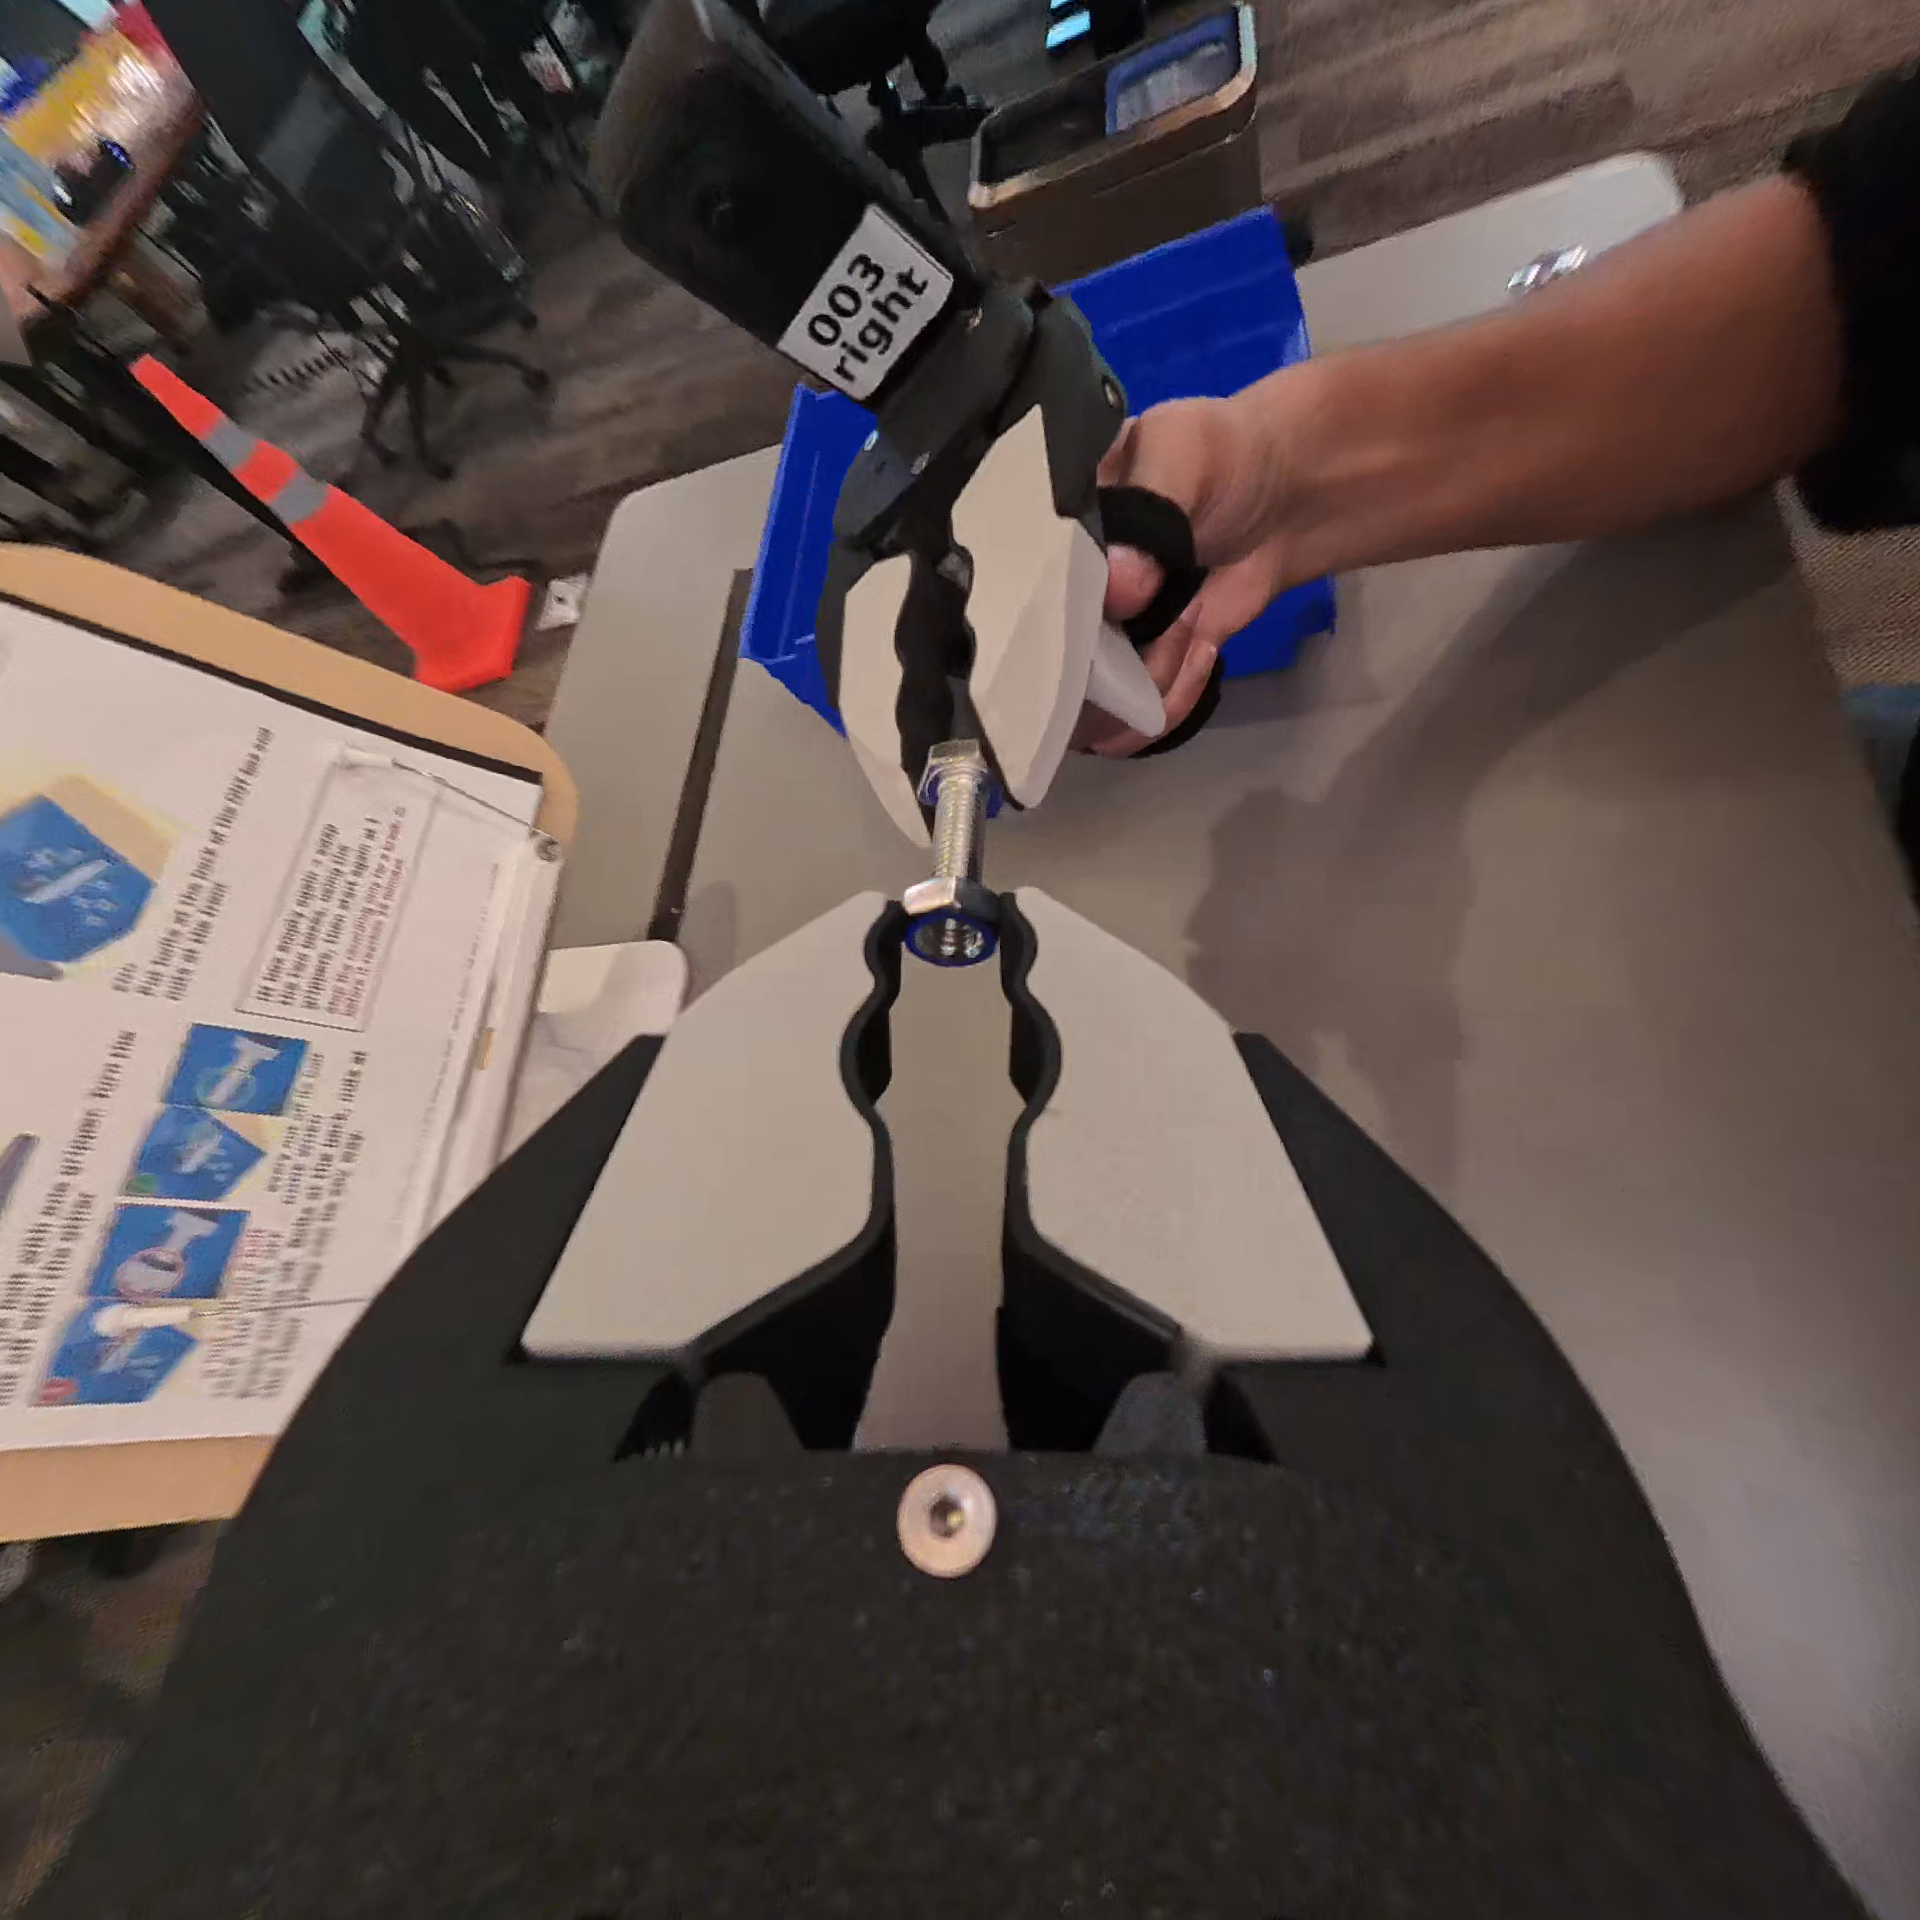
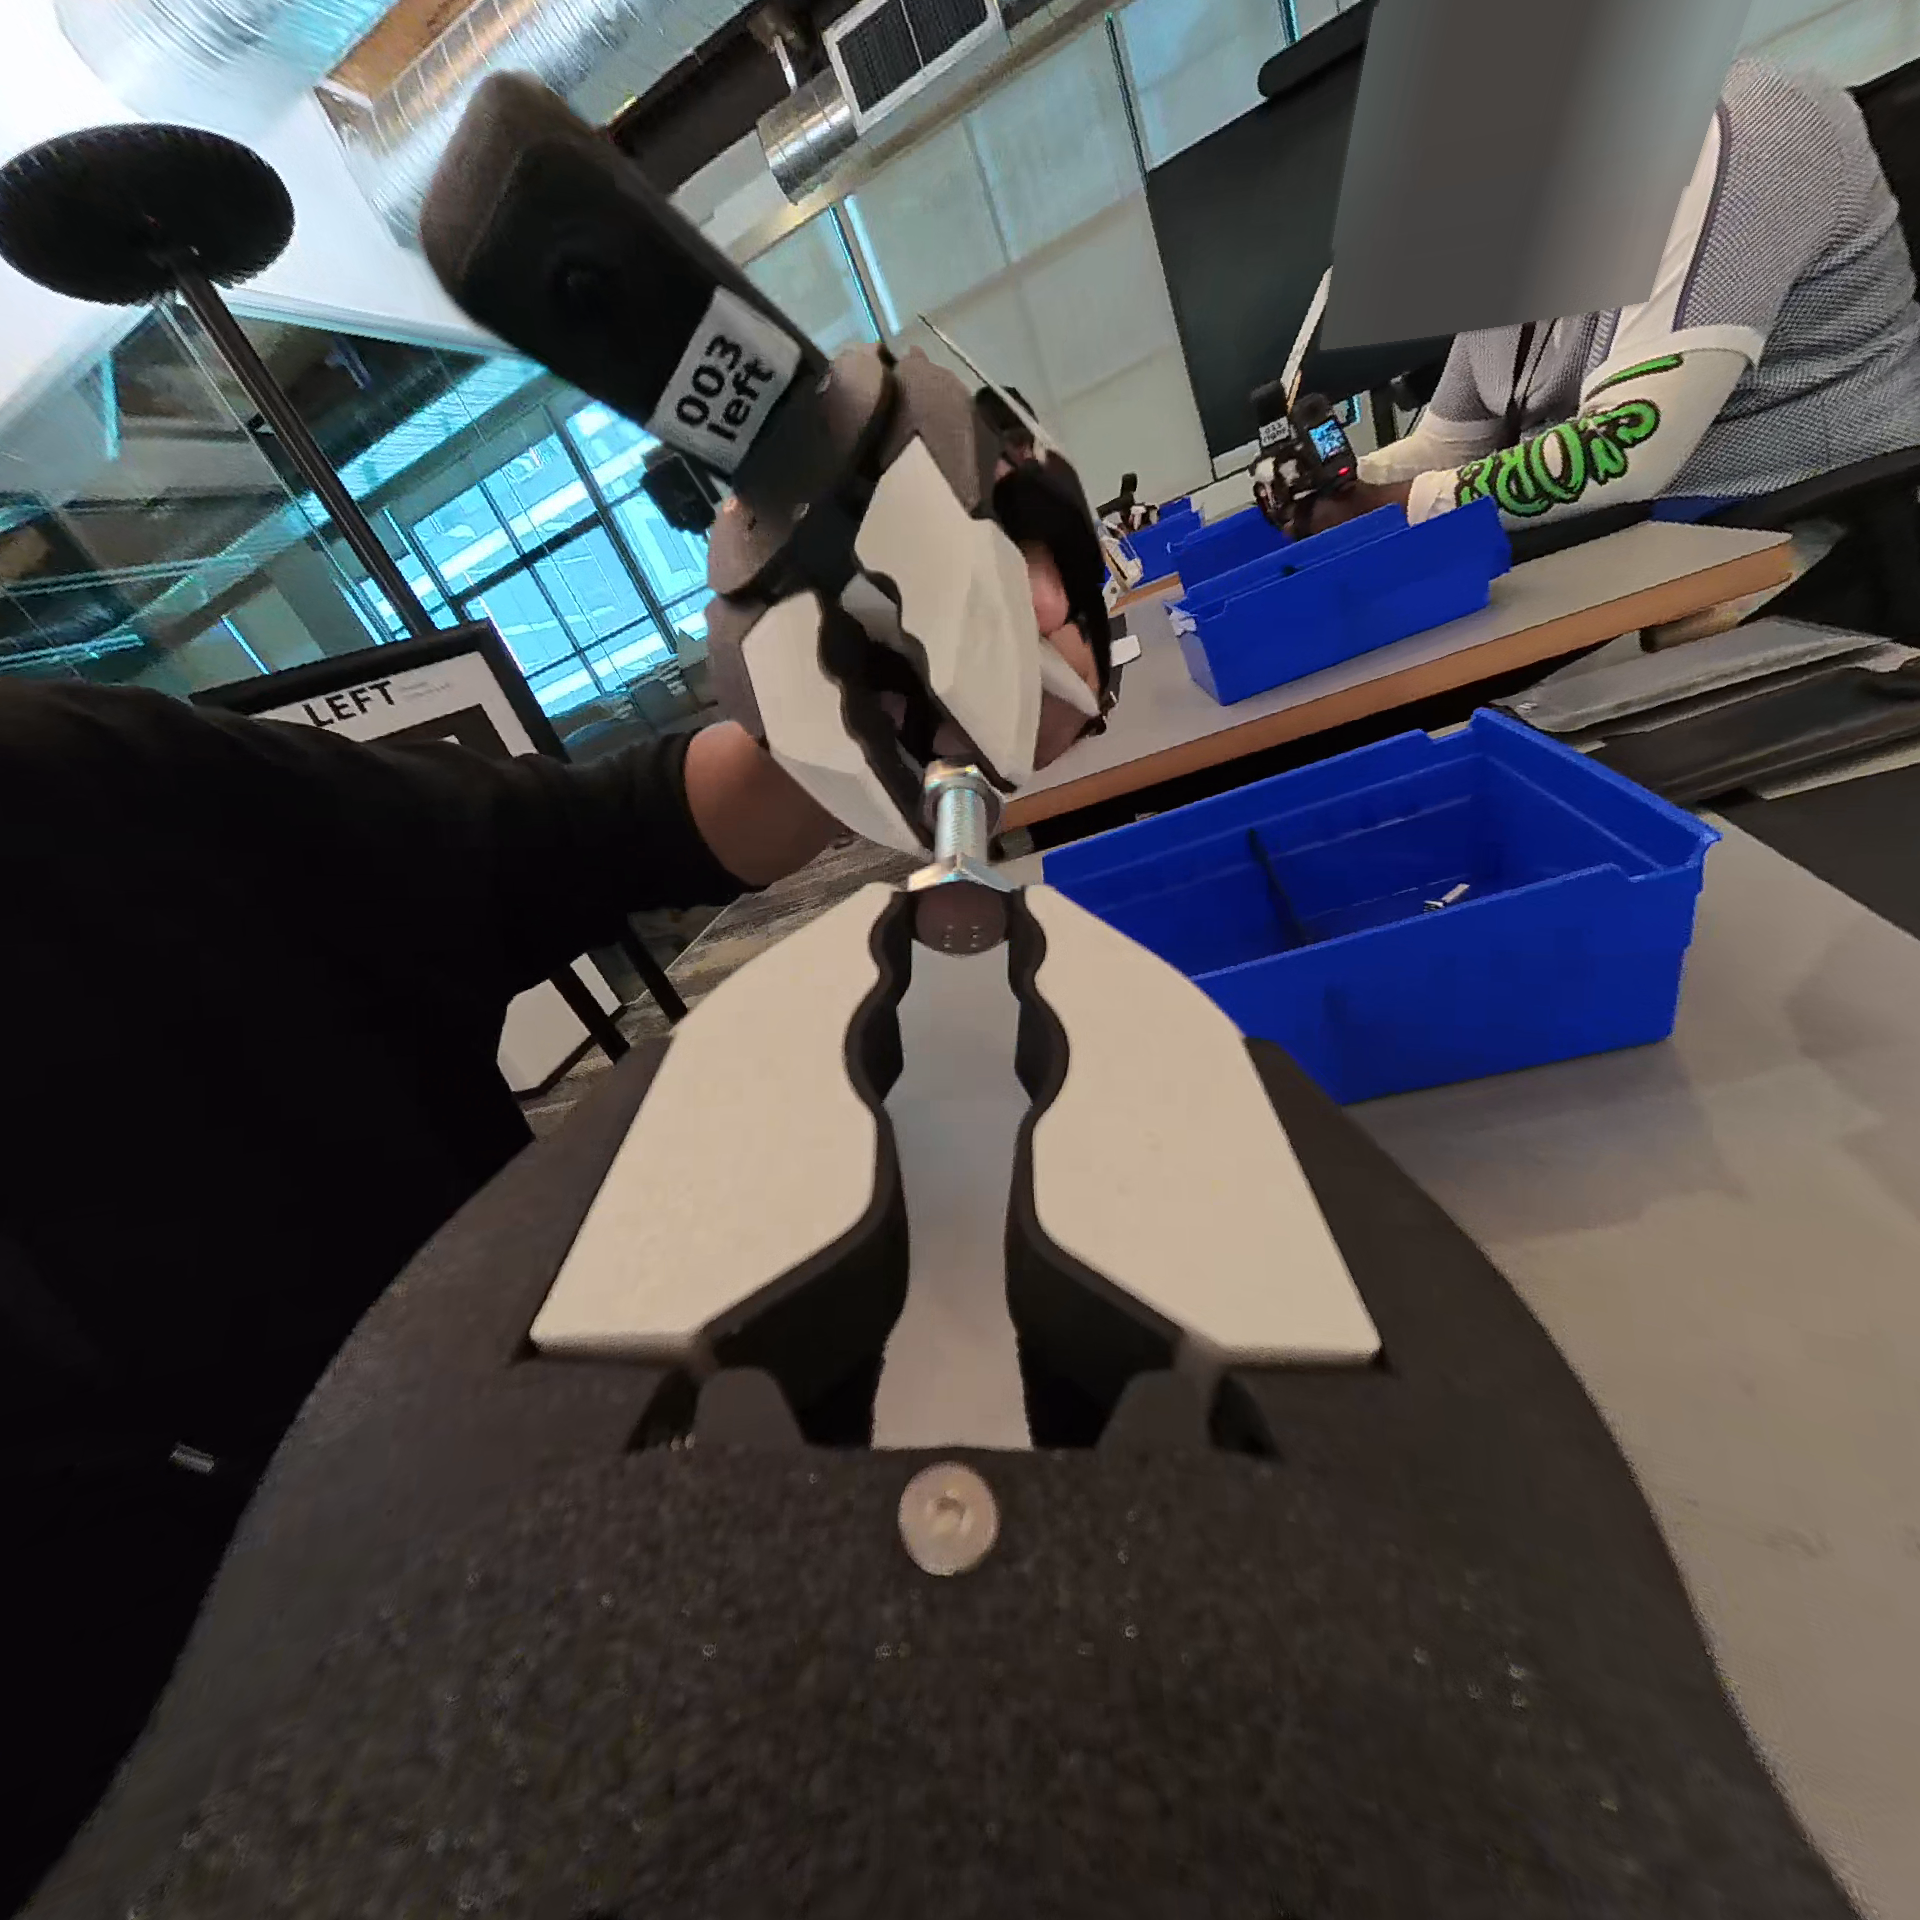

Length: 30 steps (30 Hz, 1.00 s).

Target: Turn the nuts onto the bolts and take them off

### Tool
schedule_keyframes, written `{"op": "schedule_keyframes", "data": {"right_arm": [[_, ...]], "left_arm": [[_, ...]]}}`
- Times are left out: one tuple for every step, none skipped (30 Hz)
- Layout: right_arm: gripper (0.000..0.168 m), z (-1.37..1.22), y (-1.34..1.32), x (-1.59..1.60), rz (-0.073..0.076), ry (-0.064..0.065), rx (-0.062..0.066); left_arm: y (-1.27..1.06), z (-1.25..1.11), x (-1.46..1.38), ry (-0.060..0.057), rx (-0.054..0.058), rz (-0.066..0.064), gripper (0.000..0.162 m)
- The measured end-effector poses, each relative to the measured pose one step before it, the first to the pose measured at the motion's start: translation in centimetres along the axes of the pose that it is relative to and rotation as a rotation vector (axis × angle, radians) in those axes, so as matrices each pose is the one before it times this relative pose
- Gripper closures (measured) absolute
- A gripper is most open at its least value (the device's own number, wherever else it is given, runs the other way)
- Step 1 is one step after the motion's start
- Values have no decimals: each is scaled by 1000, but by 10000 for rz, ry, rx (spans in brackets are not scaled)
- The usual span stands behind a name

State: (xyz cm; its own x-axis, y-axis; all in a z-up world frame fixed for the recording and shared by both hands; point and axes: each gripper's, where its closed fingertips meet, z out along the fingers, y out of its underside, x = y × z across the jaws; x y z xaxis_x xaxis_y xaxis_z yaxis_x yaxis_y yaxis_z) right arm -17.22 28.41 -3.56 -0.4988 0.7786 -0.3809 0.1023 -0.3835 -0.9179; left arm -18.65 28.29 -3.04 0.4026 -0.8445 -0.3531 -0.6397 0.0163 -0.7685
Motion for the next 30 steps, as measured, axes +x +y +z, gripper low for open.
{"op": "schedule_keyframes", "data": {"right_arm": [[151,-7,-46,22,-20,25,9],[151,-54,-18,83,-81,85,-22],[151,-115,-51,79,-117,100,-13],[151,-141,-90,25,-76,53,12],[151,-125,-83,29,-61,55,-4],[151,-107,-100,69,-130,100,4],[151,-69,-54,68,-169,112,-24],[151,-12,33,52,-202,124,-80],[151,39,130,111,-184,158,-127],[151,59,129,114,-166,151,-112],[151,53,106,72,-125,104,-85],[151,66,117,78,-60,84,-80],[151,59,112,134,-38,108,-77],[151,38,135,130,-64,112,-91],[151,53,120,90,-69,93,-69],[151,74,124,43,-43,55,-85],[151,82,108,20,-52,42,-79],[151,74,64,31,-45,57,-46],[151,67,70,3,-22,24,-40],[151,53,37,-52,-2,-22,-18],[151,27,-10,-36,14,-19,7],[151,-10,-14,32,-5,36,7],[151,17,42,-9,-41,17,-39],[151,-32,-36,-98,10,-54,9],[151,-45,-93,-112,51,-78,37],[151,-52,-135,-152,89,-113,64],[151,-42,-171,-168,105,-113,91],[151,-30,-164,-163,121,-113,88],[151,-5,-149,-131,153,-118,109],[151,19,-111,-98,173,-118,107]], "left_arm": [[-102,-80,-83,204,125,-573,144],[-247,-120,-149,192,238,-764,128],[-425,-208,102,403,389,-967,106],[-333,-206,-126,295,391,-1184,93],[-266,-163,39,468,402,-1236,85],[-263,-129,354,709,493,-1211,82],[-101,-62,-65,442,445,-1228,86],[109,13,-405,256,302,-1229,86],[53,49,-156,500,292,-1185,87],[37,52,-59,557,259,-1143,91],[112,53,-457,294,186,-1216,95],[-169,38,58,599,291,-940,95],[127,43,-344,194,66,-688,101],[280,64,-853,-274,-76,-492,99],[96,118,-284,19,26,-185,100],[218,118,-282,-46,-88,-188,101],[83,114,-58,48,-22,-181,98],[62,87,94,122,-35,-160,105],[87,68,-192,-93,-69,-161,109],[-82,-15,-86,-36,62,-59,120],[-82,-63,122,118,70,-8,140],[-116,-69,-7,8,93,-92,143],[-6,10,7,-30,36,-30,143],[79,46,116,-18,-44,150,143],[108,47,154,-50,-90,313,143],[109,58,198,-101,-115,553,143],[73,48,224,-204,-102,837,144],[58,33,188,-327,-155,1054,144],[66,47,197,-417,-246,1273,143],[75,7,121,-578,-318,1624,143]]}}
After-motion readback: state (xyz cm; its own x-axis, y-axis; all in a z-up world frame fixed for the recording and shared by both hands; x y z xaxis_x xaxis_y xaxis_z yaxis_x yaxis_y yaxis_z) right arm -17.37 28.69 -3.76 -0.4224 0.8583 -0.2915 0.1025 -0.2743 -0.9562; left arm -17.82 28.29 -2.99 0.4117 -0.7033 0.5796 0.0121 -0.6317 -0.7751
